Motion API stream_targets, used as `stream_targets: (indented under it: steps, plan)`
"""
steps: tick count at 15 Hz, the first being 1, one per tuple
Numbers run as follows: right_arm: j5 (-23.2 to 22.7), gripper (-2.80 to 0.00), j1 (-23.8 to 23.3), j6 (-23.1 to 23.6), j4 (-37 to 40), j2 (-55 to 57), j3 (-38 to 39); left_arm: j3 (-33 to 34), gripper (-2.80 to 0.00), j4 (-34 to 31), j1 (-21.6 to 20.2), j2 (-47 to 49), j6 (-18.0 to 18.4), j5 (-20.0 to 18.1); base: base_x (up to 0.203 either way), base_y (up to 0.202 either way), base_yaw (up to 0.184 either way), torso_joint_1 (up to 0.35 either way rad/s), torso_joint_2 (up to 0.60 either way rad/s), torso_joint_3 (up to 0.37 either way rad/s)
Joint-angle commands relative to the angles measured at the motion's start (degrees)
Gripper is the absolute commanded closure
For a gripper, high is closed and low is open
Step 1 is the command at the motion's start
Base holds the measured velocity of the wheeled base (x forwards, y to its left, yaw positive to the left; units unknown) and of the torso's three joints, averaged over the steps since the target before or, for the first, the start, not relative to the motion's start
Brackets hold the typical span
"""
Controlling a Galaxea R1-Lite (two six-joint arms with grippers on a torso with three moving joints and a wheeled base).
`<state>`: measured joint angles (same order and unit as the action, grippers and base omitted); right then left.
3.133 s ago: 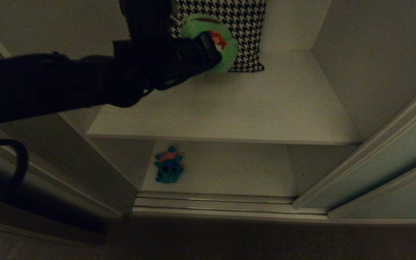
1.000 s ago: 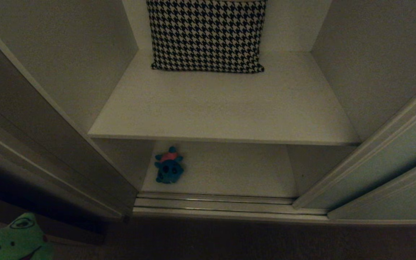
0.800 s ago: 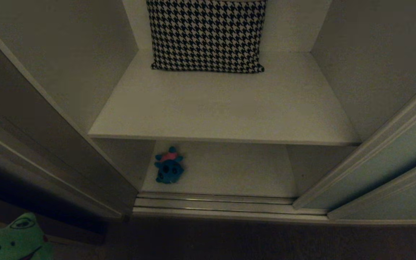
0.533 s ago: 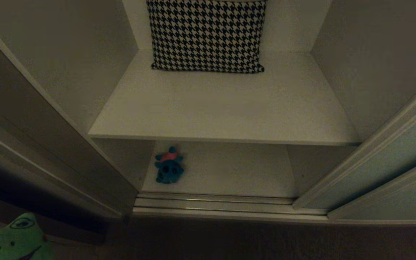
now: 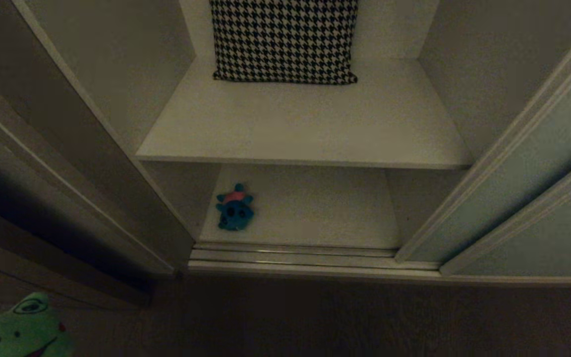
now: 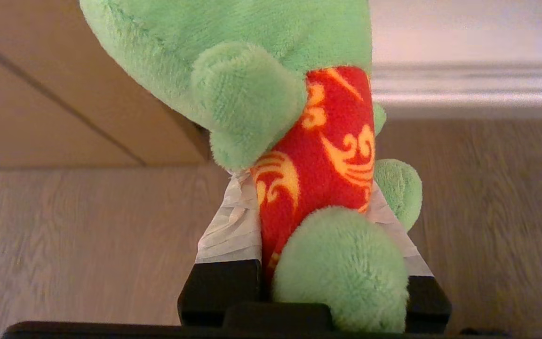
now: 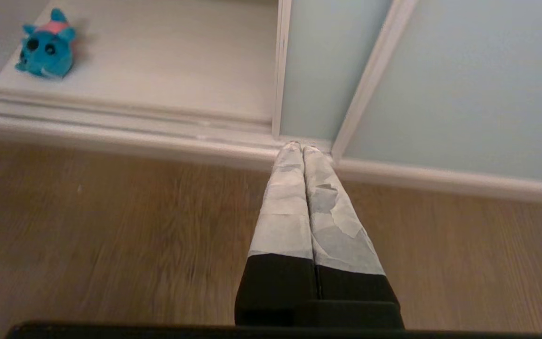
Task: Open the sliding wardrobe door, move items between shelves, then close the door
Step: Place the green doll on the lower shelf
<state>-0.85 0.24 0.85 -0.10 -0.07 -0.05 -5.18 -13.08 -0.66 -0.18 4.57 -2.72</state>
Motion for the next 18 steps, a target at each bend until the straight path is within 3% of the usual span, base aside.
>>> stream_targets:
  steps: [1,5,10,18]
  plan:
    - [-0.03,0.0,0.02,0.03,0.01,-0.1,0.02,0.0,0.0,-0.1,-0.04,0.27,-0.09,-0.01,-0.199,0.0,0.004,0.004,0.0,0.007]
    - [-0.03,0.0,0.02,0.03,0.01,-0.13,-0.04,0.0,0.0,-0.1,-0.04,0.27,-1.37,0.36,-0.16,0.0,0.001,0.0,0.0,0.001]
    - [-0.03,0.0,0.02,0.03,0.01,-0.1,0.0,-0.09,0.0,-0.19,-0.04,0.27,-2.29,0.96,0.0,0.0,0.0,0.0,0.0,-0.016]
    - [-0.03,0.0,0.02,0.03,0.01,-0.17,0.04,-0.27,0.0,-0.54,-0.04,0.27,-2.37,0.96,0.0,0.0,0.0,0.001,0.0,-0.182]
